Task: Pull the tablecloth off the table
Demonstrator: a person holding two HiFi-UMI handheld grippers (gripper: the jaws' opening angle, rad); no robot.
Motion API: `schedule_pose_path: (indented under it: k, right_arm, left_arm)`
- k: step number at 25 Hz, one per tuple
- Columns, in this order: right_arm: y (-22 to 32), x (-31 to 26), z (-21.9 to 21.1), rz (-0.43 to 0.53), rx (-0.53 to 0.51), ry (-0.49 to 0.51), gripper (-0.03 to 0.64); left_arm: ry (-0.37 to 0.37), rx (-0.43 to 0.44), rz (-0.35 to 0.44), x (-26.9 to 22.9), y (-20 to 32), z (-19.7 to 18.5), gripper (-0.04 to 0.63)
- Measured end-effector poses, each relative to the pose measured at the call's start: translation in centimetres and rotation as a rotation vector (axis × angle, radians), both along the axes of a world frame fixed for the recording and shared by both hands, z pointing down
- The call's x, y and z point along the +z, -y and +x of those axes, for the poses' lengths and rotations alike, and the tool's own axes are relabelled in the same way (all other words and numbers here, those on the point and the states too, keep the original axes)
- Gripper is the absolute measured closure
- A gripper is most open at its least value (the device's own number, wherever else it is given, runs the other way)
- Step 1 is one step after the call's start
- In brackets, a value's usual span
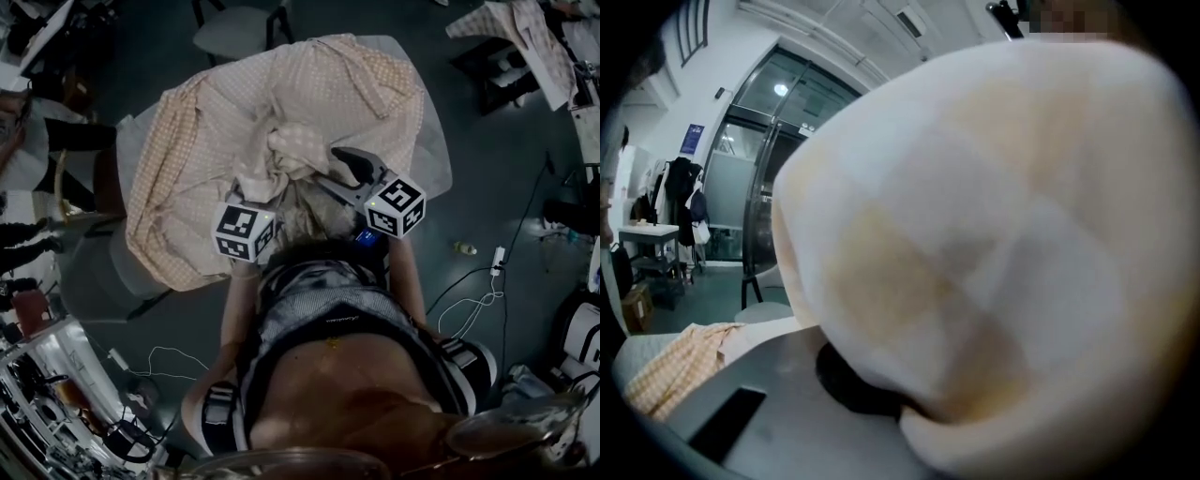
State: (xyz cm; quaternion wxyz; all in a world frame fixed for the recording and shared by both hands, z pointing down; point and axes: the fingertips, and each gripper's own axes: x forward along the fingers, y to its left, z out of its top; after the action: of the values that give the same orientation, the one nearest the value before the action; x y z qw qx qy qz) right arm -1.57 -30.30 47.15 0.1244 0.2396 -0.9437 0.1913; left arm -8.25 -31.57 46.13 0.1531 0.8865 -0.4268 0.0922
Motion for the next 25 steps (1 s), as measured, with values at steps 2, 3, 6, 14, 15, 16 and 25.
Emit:
schedule_pose_path:
  k: [2, 3, 6, 14, 15, 16, 25]
  right_arm:
    - [-0.2, 0.0, -0.3, 0.023, -0.007, -0.007, 0.311]
    - [-0.2, -0.2, -0.4, 0.045, -0.012, -0.012, 0.31]
    - [-0.2, -1.7, 0.0, 0.108, -0.027, 0.004, 0.302]
    - [0.5, -2.5, 1.6, 0.203, -0.019, -0.112, 0.295]
    - [0.2, -1.7, 1.4, 0.206, -0.035, -0.155, 0.291]
    - [-0.1, -1.1, 1.1, 0.207, -0.05, -0.182, 0.29]
    - [0.1, -0.8, -3.9, 0.278, -0.103, -0.2, 0.273]
  left_arm:
    - [0.012, 0.0, 0.018, -0.6, 0.1, 0.0, 0.541]
    - [0.018, 0.0, 0.028, -1.0, 0.1, -0.1, 0.541]
    - [0.031, 0.001, 0.064, -2.3, 0.3, -0.1, 0.541]
    - [-0.077, -0.07, 0.077, -5.2, 1.6, -2.0, 0.541]
    - [-0.083, -0.066, 0.091, -5.8, 1.6, -1.9, 0.541]
    - [-0.08, -0.059, 0.109, -6.5, 1.6, -1.7, 0.541]
    - [-0.029, 0.025, 0.189, -10.1, 1.2, 2.2, 0.543]
